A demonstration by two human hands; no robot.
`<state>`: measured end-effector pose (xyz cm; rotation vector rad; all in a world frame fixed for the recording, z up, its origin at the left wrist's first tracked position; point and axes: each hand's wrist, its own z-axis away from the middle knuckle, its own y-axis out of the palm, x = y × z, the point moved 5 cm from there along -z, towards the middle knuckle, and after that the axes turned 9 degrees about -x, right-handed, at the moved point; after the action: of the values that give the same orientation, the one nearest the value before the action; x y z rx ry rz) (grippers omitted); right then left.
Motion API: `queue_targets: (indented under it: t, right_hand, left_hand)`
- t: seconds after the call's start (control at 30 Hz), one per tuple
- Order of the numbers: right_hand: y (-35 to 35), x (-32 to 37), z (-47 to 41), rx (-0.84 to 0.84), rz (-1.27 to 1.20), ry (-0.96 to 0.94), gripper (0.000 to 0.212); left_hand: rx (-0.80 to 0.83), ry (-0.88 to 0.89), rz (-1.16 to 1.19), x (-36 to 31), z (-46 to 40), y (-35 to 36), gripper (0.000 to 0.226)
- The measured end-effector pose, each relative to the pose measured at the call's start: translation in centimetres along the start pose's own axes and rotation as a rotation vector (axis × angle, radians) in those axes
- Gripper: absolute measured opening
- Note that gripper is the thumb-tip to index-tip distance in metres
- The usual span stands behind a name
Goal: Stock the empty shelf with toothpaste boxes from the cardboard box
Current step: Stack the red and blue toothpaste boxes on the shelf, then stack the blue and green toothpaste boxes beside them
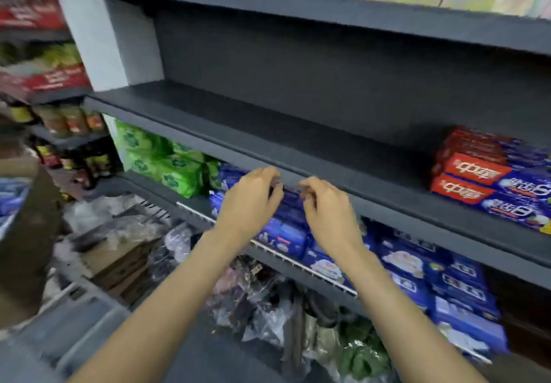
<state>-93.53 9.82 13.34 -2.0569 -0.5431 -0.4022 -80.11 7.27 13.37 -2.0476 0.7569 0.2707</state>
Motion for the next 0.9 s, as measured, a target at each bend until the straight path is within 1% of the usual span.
queue_targets:
  t: [0.1, 0.27, 0.4, 0.5, 0.63, 0.77, 0.9]
  right_hand:
    - [7.0, 7.6, 1.1, 0.045, -0.03, 0.002, 0.028]
    - [18.3, 20.4, 3.4, 0.177, -0.041, 0.014, 0.029]
    - [26.6, 29.8, 4.1, 0.32, -0.048, -0.066, 0.029]
    - [33.3, 35.6, 4.2, 0.41, -0.063, -0.088, 0.028]
    - [42.1, 41.5, 3.8, 0.53, -0.105, -0.101, 0.031]
    - [49.1, 45.4, 3.3, 0.646, -0.159, -0.087, 0.035]
    - [54.5, 47.6, 3.1, 0.76, -0.139, -0.009, 0.042]
  left_hand:
    - [0.013, -0.075, -0.055, 8.9, 2.7, -5.5, 0.019]
    - [0.116, -0.083, -0.337, 22.7, 6.6, -14.2, 0.024]
    - [0.203, -0.19, -0.505, 33.0, 8.3, -20.0, 0.026]
    - [0.252, -0.282, -0.572, 40.5, 9.2, -23.4, 0.026]
    - [0.374, -0.39, -0.668, 50.2, 9.9, -25.9, 0.032]
    - [0.477, -0.477, -0.613, 58.6, 10.3, -27.1, 0.037]
    - [0.567, -0.546, -0.547, 65.1, 10.6, -28.3, 0.041]
